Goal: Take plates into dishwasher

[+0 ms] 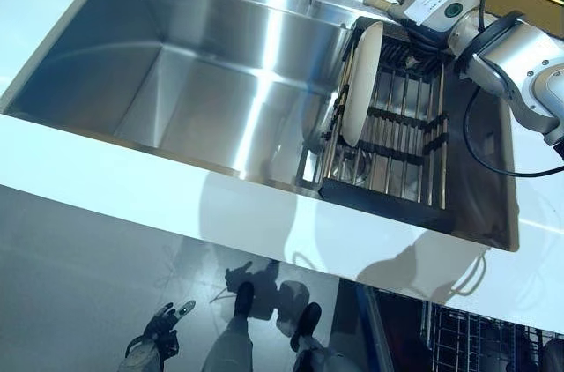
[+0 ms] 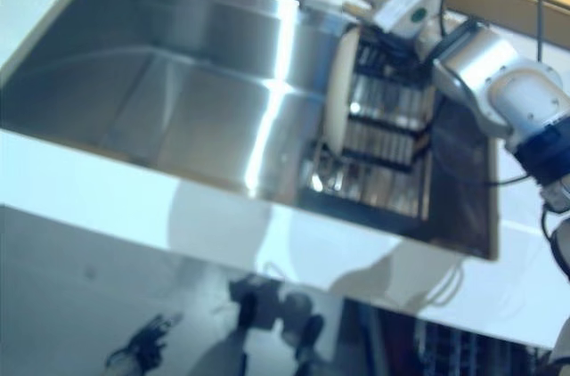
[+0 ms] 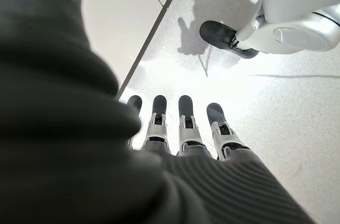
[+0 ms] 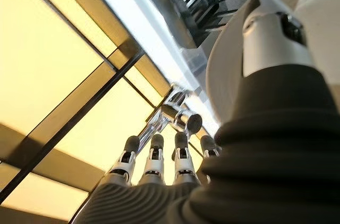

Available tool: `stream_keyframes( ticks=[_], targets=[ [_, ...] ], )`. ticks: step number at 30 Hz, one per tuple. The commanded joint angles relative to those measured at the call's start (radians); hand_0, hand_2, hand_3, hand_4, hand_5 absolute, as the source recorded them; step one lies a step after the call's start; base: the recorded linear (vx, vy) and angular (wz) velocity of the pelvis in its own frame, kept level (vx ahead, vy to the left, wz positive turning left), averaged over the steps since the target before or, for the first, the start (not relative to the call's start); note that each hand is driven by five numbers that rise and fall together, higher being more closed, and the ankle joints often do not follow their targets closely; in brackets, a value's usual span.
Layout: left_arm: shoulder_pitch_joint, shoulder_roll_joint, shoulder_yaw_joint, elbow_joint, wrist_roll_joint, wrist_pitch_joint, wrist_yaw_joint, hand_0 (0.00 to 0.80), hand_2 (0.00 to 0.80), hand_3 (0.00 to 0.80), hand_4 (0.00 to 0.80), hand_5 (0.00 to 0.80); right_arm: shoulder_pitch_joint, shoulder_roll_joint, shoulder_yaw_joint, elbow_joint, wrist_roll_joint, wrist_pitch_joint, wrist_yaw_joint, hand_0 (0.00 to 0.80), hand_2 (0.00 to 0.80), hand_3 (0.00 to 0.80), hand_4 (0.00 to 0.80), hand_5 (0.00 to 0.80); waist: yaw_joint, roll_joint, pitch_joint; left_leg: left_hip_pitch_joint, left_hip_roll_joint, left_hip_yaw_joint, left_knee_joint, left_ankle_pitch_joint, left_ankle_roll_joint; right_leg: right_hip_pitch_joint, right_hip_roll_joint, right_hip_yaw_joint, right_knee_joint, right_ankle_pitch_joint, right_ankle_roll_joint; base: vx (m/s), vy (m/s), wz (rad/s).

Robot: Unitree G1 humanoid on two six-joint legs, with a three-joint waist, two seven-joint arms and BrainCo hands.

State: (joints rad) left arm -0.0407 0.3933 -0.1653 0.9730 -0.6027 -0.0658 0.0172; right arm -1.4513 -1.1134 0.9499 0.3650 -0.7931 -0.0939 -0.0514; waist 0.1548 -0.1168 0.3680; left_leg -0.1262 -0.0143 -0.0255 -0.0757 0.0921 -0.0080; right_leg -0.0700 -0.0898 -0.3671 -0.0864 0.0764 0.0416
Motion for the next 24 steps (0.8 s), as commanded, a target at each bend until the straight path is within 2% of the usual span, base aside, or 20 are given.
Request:
stream_keyframes(
  ticks=[1,11,24],
  targets=[
    [0.048,0.011,0.019,0.012,0.013,-0.014,-0.010,0.000,0.000,0.000,0.000,0.000,-0.069,-0.039,0.025,-0.004,0.027,0.032,-0.028,0.000,0.000,0.000,0.000,0.000,0.008,-0.032,-0.067,0.008,-0.022,0.033,-0.012,-0.086,0.025,0.024,0.030,0.001,-0.001,-0.053,0.049,0.000,0.000,0.00],
    [0.053,0.002,0.025,0.028,0.022,-0.013,-0.005,0.000,0.000,0.000,0.000,0.000,-0.051,-0.037,0.006,-0.037,0.048,0.006,-0.008,0.000,0.000,0.000,0.000,0.000,0.005,-0.044,-0.098,0.029,-0.022,0.033,-0.012,-0.095,0.025,0.044,0.032,0.005,-0.001,-0.060,0.050,0.000,0.000,0.00],
    [0.045,-0.001,0.025,0.033,0.015,-0.018,-0.008,0.000,0.000,0.000,0.000,0.000,-0.069,-0.006,0.045,-0.080,0.066,-0.040,0.046,0.000,0.000,0.000,0.000,0.000,0.014,-0.048,-0.091,0.020,-0.022,0.028,-0.012,-0.092,0.027,0.036,0.032,0.003,-0.001,-0.059,0.048,0.000,0.000,0.00]
  ],
)
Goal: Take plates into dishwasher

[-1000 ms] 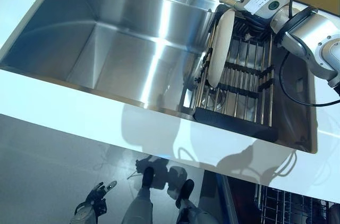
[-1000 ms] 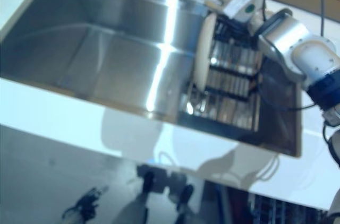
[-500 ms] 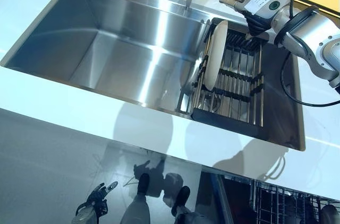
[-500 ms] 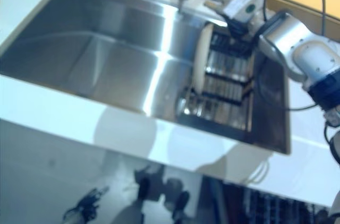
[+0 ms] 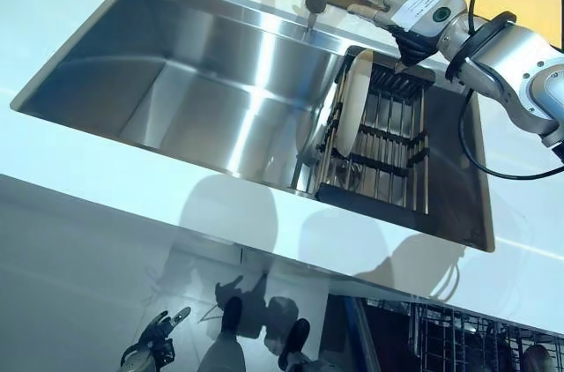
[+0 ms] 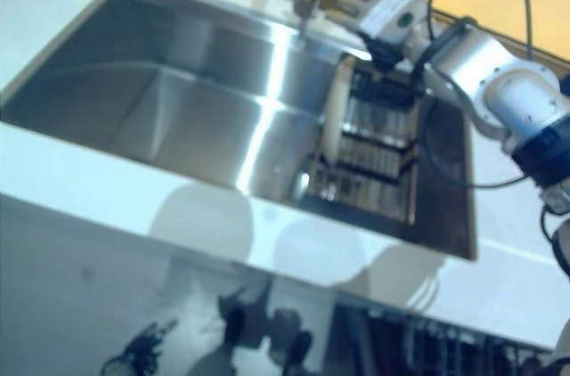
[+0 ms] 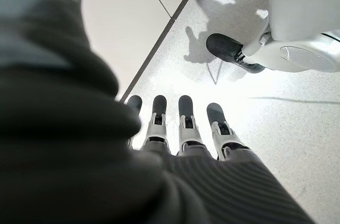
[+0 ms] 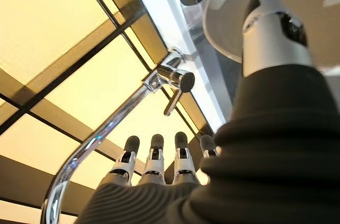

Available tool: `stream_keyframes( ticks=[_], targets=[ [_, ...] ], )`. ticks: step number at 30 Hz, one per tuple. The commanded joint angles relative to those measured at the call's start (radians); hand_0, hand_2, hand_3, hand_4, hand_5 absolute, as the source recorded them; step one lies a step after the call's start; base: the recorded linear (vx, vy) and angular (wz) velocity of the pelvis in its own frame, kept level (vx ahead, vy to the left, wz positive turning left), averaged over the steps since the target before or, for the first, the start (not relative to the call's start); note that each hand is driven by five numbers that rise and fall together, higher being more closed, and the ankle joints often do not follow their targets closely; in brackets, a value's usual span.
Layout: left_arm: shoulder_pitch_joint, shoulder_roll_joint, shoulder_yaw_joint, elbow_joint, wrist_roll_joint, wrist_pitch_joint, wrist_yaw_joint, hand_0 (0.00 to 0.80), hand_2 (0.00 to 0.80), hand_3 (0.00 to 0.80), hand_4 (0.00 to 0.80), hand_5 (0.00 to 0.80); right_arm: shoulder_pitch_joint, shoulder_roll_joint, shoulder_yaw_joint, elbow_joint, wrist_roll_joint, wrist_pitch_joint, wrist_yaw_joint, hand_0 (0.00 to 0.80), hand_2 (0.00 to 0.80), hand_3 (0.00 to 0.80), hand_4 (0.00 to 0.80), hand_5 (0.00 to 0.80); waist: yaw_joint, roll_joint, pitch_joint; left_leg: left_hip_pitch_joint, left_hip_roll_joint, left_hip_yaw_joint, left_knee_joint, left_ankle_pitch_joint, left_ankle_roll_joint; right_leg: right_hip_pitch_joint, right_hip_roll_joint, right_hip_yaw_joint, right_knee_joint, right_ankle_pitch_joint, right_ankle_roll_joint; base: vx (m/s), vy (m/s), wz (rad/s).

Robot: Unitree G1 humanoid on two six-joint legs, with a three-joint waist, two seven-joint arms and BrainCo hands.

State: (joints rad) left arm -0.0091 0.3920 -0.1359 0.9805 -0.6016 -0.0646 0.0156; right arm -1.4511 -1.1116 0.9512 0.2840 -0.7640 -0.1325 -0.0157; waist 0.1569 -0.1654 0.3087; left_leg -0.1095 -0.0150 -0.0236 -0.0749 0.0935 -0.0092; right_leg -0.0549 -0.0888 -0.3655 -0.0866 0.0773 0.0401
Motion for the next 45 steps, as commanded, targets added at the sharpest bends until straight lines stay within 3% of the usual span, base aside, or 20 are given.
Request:
stream_keyframes(
  ticks=[1,30,45],
  targets=[
    [0.013,-0.001,-0.004,0.024,0.014,-0.019,-0.005,0.000,0.000,0.000,0.000,0.000,-0.066,-0.007,0.045,-0.003,0.038,-0.003,0.016,0.000,0.000,0.000,0.000,0.000,0.012,0.001,-0.031,0.003,-0.022,0.026,-0.012,-0.094,0.029,0.021,0.031,0.001,-0.001,-0.060,0.050,0.000,0.000,0.00],
    [0.006,-0.003,-0.005,0.006,-0.007,-0.037,-0.013,0.000,0.000,0.000,0.000,0.000,0.004,-0.001,0.033,0.018,-0.006,-0.064,0.031,0.000,0.000,0.000,0.000,0.000,0.009,0.010,-0.002,-0.020,-0.019,0.038,-0.012,-0.085,0.029,-0.007,0.028,0.003,-0.001,-0.049,0.047,-0.001,0.001,0.00],
    [-0.003,-0.009,-0.009,0.000,-0.014,-0.033,-0.006,0.000,0.000,0.000,0.000,0.000,-0.005,0.018,0.030,-0.037,0.014,-0.045,0.052,0.000,0.000,0.000,0.000,0.000,0.012,0.010,0.005,-0.027,-0.020,0.038,-0.012,-0.083,0.029,-0.013,0.027,0.000,-0.001,-0.049,0.047,0.000,0.000,0.00]
  ],
)
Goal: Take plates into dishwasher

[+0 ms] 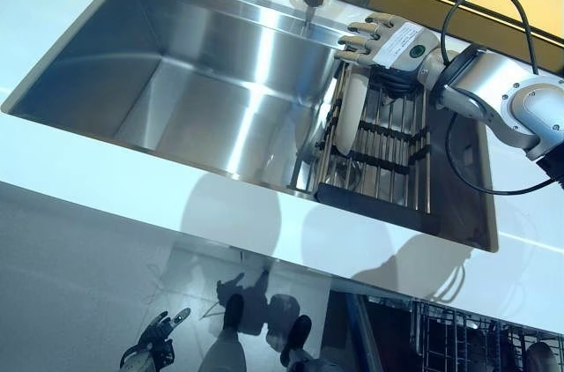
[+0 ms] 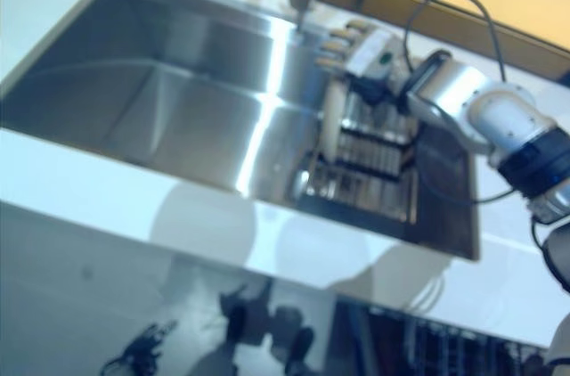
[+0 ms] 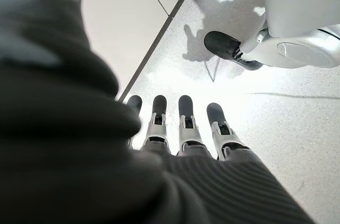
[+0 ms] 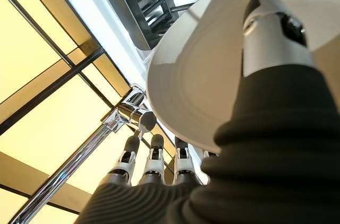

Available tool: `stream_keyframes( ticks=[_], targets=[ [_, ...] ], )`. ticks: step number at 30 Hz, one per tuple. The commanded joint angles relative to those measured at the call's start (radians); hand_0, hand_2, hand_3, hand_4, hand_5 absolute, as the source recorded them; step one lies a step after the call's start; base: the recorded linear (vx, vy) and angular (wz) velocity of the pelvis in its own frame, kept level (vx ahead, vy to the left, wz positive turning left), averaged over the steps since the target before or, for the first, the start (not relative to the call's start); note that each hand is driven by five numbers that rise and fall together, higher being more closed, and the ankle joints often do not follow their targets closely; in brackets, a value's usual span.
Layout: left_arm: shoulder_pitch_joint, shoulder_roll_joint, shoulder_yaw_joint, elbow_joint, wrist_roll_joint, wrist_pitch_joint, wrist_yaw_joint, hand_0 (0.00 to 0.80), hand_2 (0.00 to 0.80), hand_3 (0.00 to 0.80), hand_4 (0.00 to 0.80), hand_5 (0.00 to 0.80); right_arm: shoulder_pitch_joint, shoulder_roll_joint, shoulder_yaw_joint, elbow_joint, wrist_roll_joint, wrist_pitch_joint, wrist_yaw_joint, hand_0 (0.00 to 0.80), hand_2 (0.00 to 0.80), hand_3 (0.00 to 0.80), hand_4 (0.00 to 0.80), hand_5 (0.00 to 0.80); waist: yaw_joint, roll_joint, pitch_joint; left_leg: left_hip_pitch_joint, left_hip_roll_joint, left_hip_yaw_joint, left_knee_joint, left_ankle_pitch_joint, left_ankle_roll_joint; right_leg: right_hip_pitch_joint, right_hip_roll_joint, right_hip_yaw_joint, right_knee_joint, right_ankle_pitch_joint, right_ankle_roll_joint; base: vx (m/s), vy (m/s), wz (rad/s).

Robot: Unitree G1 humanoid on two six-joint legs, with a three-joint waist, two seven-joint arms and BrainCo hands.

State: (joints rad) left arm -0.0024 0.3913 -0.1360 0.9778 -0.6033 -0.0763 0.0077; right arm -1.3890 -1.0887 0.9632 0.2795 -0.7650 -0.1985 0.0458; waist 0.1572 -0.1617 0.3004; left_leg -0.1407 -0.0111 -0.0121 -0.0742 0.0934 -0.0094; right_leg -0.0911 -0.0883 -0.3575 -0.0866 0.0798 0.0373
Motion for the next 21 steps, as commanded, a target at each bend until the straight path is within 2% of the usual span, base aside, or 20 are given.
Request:
stream_keyframes(
  ticks=[1,8,9,10,11,13,14,15,21],
  targets=[
    [-0.010,-0.009,-0.010,0.003,-0.015,-0.020,0.002,0.000,0.000,0.000,0.000,0.000,-0.065,-0.003,0.017,-0.037,0.016,0.025,-0.004,0.000,0.000,0.000,0.000,0.000,0.012,0.007,0.013,0.003,-0.024,0.026,-0.013,-0.083,0.029,0.022,0.027,-0.008,-0.001,-0.051,0.049,0.000,0.000,0.00],
    [-0.008,-0.011,-0.010,-0.002,-0.031,-0.023,-0.003,0.000,0.000,0.000,0.000,0.000,-0.078,0.017,0.036,-0.044,-0.017,0.013,0.047,0.000,0.000,0.000,0.000,0.000,0.016,0.009,0.021,0.000,-0.024,0.027,-0.013,-0.082,0.029,0.020,0.026,-0.010,-0.001,-0.050,0.049,0.000,0.000,0.00],
    [-0.008,-0.011,-0.010,-0.003,-0.032,-0.023,-0.004,0.000,0.000,0.000,0.000,0.000,-0.081,0.018,0.038,-0.050,-0.018,0.012,0.059,0.044,0.044,0.044,0.044,0.044,0.016,0.009,0.021,-0.001,-0.024,0.027,-0.013,-0.081,0.029,0.019,0.026,-0.010,-0.001,-0.050,0.049,0.000,0.000,0.00],
    [-0.007,-0.010,-0.008,-0.003,-0.031,-0.021,-0.005,0.000,0.000,0.000,0.000,0.000,-0.078,0.019,0.039,-0.054,-0.023,0.010,0.068,0.213,0.213,0.213,0.213,0.213,0.016,0.008,0.020,-0.001,-0.024,0.027,-0.013,-0.081,0.029,0.019,0.026,-0.010,-0.001,-0.049,0.049,0.000,0.000,0.00],
    [-0.007,-0.012,-0.008,-0.002,-0.031,-0.022,-0.004,0.000,0.000,0.000,0.000,0.000,-0.074,0.021,0.040,-0.057,-0.029,0.009,0.075,0.307,0.307,0.307,0.307,0.307,0.017,0.007,0.021,-0.001,-0.024,0.027,-0.013,-0.081,0.029,0.019,0.026,-0.011,-0.001,-0.049,0.049,0.000,0.000,0.00],
    [-0.008,-0.012,-0.007,-0.002,-0.031,-0.022,-0.003,0.000,0.000,0.000,0.000,0.000,-0.068,0.026,0.042,-0.062,-0.031,0.014,0.079,0.430,0.430,0.430,0.430,0.430,0.018,0.005,0.021,0.000,-0.024,0.029,-0.013,-0.081,0.029,0.020,0.026,-0.012,-0.001,-0.049,0.050,0.000,0.000,0.00],
    [-0.008,-0.012,-0.006,0.001,-0.031,-0.024,-0.006,0.000,0.000,0.000,0.000,0.000,-0.070,0.027,0.044,-0.066,-0.032,0.015,0.083,0.562,0.562,0.562,0.562,0.562,0.018,0.004,0.021,0.000,-0.024,0.029,-0.013,-0.080,0.029,0.020,0.026,-0.012,-0.001,-0.048,0.050,0.000,0.000,0.00],
    [-0.010,-0.013,-0.005,0.004,-0.033,-0.026,-0.010,0.000,0.000,0.000,0.000,0.000,-0.071,0.029,0.046,-0.069,-0.041,0.013,0.095,0.800,0.800,0.800,0.800,0.800,0.018,0.004,0.020,0.000,-0.024,0.030,-0.013,-0.080,0.028,0.019,0.026,-0.012,-0.001,-0.048,0.050,0.000,0.000,0.00],
    [-0.008,-0.016,-0.004,0.002,-0.034,-0.027,-0.006,0.000,0.000,0.000,0.000,0.000,-0.060,0.032,0.042,-0.050,-0.098,0.009,0.124,0.800,0.800,0.800,0.800,0.800,0.018,0.003,0.018,-0.001,-0.023,0.030,-0.013,-0.079,0.028,0.019,0.025,-0.014,-0.001,-0.049,0.049,0.000,0.000,0.00]
  ],
)
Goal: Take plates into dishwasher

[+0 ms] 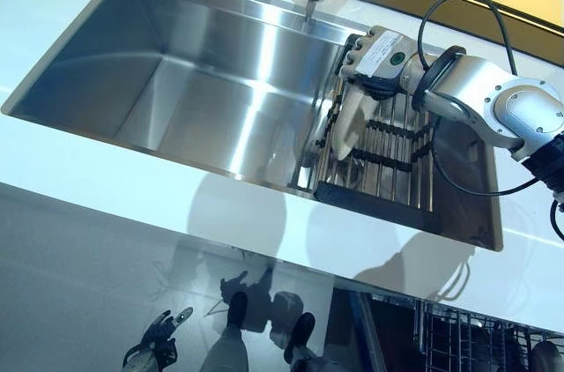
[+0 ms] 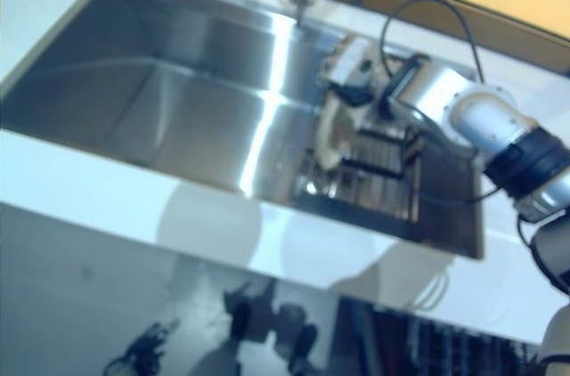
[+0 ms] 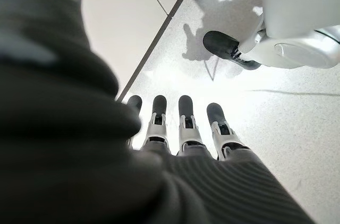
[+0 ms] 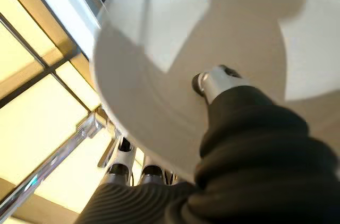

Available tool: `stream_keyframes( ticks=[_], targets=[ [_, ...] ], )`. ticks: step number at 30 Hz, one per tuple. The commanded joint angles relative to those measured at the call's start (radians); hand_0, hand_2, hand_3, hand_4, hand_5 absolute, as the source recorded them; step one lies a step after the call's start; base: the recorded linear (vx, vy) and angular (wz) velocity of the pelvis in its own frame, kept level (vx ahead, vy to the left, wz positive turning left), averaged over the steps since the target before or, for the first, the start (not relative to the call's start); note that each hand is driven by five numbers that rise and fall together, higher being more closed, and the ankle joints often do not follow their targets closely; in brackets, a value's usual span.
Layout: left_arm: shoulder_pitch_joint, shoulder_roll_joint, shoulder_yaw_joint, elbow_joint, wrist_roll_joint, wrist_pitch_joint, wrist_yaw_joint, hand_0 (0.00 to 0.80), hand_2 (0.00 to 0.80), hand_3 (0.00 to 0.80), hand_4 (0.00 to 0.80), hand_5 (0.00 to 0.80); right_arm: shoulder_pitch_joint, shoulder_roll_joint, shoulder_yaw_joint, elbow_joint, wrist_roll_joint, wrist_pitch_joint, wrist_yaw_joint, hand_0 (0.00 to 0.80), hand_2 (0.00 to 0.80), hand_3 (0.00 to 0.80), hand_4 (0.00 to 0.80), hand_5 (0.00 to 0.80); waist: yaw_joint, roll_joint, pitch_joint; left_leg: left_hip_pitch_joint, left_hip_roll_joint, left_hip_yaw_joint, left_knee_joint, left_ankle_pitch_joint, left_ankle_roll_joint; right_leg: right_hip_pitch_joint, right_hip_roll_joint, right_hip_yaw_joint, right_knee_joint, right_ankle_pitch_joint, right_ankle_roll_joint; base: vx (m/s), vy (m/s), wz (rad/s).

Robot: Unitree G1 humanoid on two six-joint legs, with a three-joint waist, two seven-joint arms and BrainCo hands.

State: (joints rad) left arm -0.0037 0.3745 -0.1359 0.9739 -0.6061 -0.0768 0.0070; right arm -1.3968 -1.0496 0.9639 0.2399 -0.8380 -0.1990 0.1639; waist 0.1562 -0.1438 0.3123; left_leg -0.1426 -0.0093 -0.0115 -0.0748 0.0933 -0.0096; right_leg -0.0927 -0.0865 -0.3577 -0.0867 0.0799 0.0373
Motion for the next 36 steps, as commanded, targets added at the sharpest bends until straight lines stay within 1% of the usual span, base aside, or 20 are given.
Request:
stream_keyframes(
  ticks=[1,6,11,18,22,25,26,27,36],
  targets=[
    [-0.006,0.001,-0.004,0.007,-0.031,-0.027,-0.006,0.000,0.000,0.000,0.000,0.000,-0.051,-0.007,0.042,-0.008,-0.025,0.010,0.006,0.800,0.800,0.800,0.800,0.800,0.019,-0.016,0.006,0.001,-0.025,0.029,-0.013,-0.079,0.029,0.021,0.024,-0.014,-0.001,-0.049,0.049,0.000,0.000,0.00],
    [-0.001,0.003,0.004,0.012,-0.026,-0.029,-0.011,0.000,0.000,0.000,0.000,0.000,-0.051,-0.008,0.043,0.021,-0.053,-0.008,-0.017,0.800,0.800,0.800,0.800,0.800,0.017,-0.020,-0.001,0.005,-0.023,0.034,-0.013,-0.081,0.027,0.023,0.024,-0.012,-0.001,-0.050,0.049,0.000,0.000,0.00],
    [-0.001,0.002,0.002,0.012,-0.028,-0.030,-0.009,0.000,0.000,0.000,0.000,0.000,-0.052,-0.010,0.039,0.035,-0.075,-0.010,-0.052,0.800,0.800,0.800,0.800,0.800,0.016,-0.018,-0.006,0.007,-0.022,0.036,-0.013,-0.082,0.027,0.025,0.025,-0.009,-0.001,-0.050,0.049,-0.002,-0.001,-0.01],
    [0.008,-0.003,0.004,0.019,-0.015,-0.036,-0.009,0.000,0.000,0.000,0.000,0.000,-0.070,-0.026,0.033,0.067,-0.061,0.020,-0.110,0.800,0.800,0.800,0.800,0.800,0.005,-0.025,-0.037,0.023,-0.022,0.039,-0.013,-0.088,0.026,0.038,0.028,-0.001,-0.001,-0.055,0.051,0.000,0.000,0.00],
    [0.010,-0.009,0.005,0.021,0.002,-0.037,-0.003,0.000,0.000,0.000,0.000,0.000,-0.083,-0.043,0.016,0.077,-0.031,0.052,-0.151,0.800,0.800,0.800,0.800,0.800,-0.006,-0.030,-0.063,0.043,-0.022,0.043,-0.013,-0.096,0.028,0.054,0.030,0.011,-0.001,-0.059,0.051,0.000,0.000,0.00],
    [0.011,-0.014,0.001,0.029,0.020,-0.037,0.001,0.000,0.000,0.000,0.000,0.000,-0.088,-0.066,-0.004,0.094,0.022,0.101,-0.188,0.800,0.800,0.800,0.800,0.800,-0.020,-0.032,-0.092,0.069,-0.023,0.049,-0.013,-0.109,0.032,0.074,0.032,0.028,-0.001,-0.063,0.053,0.004,-0.003,-0.09],
    [0.012,-0.015,0.001,0.030,0.023,-0.037,0.001,0.000,0.000,0.000,0.000,0.000,-0.086,-0.072,-0.013,0.098,0.026,0.106,-0.193,0.800,0.800,0.800,0.800,0.800,-0.023,-0.031,-0.099,0.076,-0.023,0.051,-0.013,-0.112,0.033,0.079,0.032,0.033,-0.001,-0.063,0.054,0.010,0.005,-0.11],
    [0.013,-0.017,0.001,0.033,0.031,-0.035,0.002,0.000,0.000,0.000,0.000,0.000,-0.084,-0.087,-0.026,0.105,0.033,0.122,-0.203,0.800,0.800,0.800,0.800,0.800,-0.030,-0.029,-0.114,0.090,-0.024,0.056,-0.013,-0.119,0.036,0.088,0.032,0.042,-0.001,-0.065,0.056,0.010,0.010,-0.14],
    [0.029,-0.024,-0.005,0.085,0.070,-0.038,-0.025,0.000,0.000,0.000,0.000,0.000,-0.087,-0.181,-0.067,0.123,0.111,0.174,-0.229,0.800,0.800,0.800,0.800,0.800,-0.073,-0.008,-0.188,0.172,-0.022,0.102,-0.013,-0.156,0.047,0.137,0.033,0.104,-0.001,-0.072,0.066,0.021,0.022,-0.21]
  ],
)
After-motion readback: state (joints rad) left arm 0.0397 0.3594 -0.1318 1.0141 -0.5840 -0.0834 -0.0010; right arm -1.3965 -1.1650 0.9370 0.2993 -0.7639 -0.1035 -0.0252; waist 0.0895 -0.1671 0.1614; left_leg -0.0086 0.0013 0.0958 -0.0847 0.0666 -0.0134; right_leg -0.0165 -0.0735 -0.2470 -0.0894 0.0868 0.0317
